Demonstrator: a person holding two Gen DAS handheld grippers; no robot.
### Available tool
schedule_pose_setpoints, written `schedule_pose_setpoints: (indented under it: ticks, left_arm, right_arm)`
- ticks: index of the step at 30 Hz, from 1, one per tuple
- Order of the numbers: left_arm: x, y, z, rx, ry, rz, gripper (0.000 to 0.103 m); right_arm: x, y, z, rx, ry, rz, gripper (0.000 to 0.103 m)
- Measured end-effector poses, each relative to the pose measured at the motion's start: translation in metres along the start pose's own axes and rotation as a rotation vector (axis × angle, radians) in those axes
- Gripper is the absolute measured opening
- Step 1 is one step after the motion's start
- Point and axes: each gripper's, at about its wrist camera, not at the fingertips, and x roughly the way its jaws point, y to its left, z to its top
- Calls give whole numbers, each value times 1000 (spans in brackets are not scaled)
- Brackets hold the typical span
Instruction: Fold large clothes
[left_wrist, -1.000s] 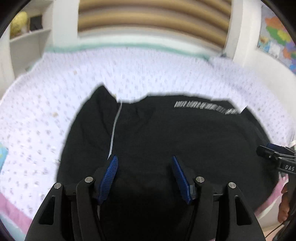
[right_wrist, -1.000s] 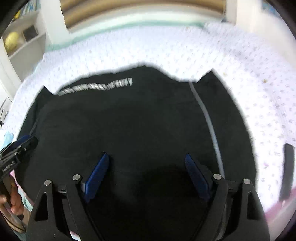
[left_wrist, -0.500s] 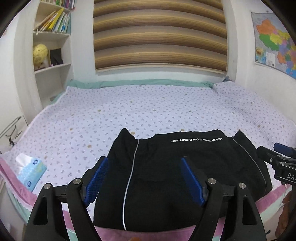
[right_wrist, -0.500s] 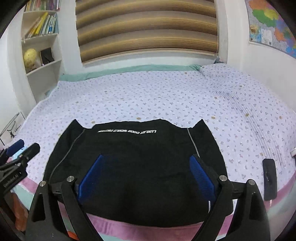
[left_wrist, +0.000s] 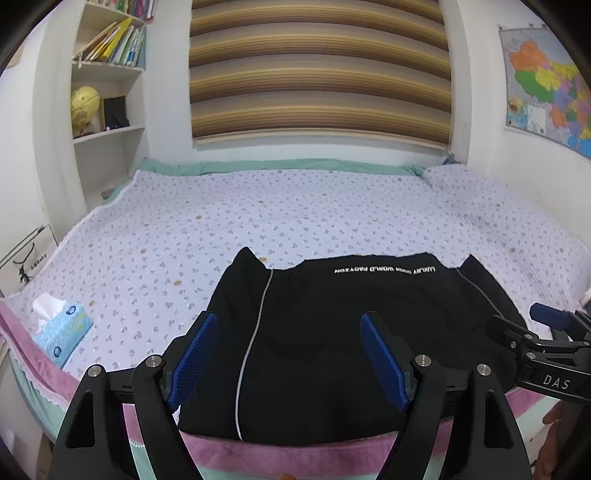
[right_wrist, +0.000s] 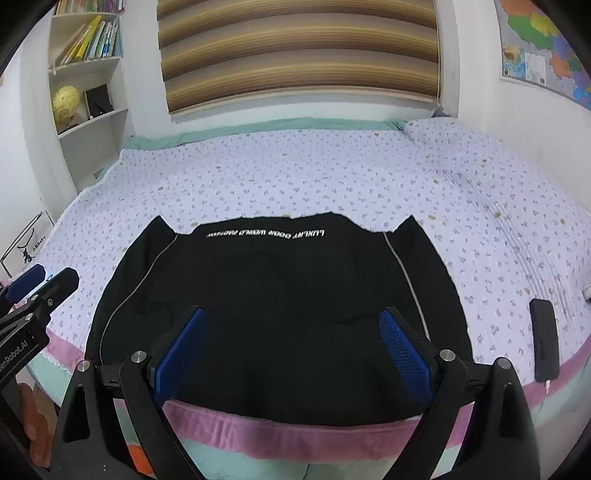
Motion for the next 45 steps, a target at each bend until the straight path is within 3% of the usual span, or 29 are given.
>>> schedule_pose_setpoints:
  ticks: [9, 45]
  left_arm:
    - [7, -19, -12, 42, 31, 5, 81]
    - [26, -20, -24, 55, 102, 7, 81]
  right_arm:
    - [10, 7, -8, -32, 28, -5, 96]
    - [26, 6, -14, 18, 75, -7, 96]
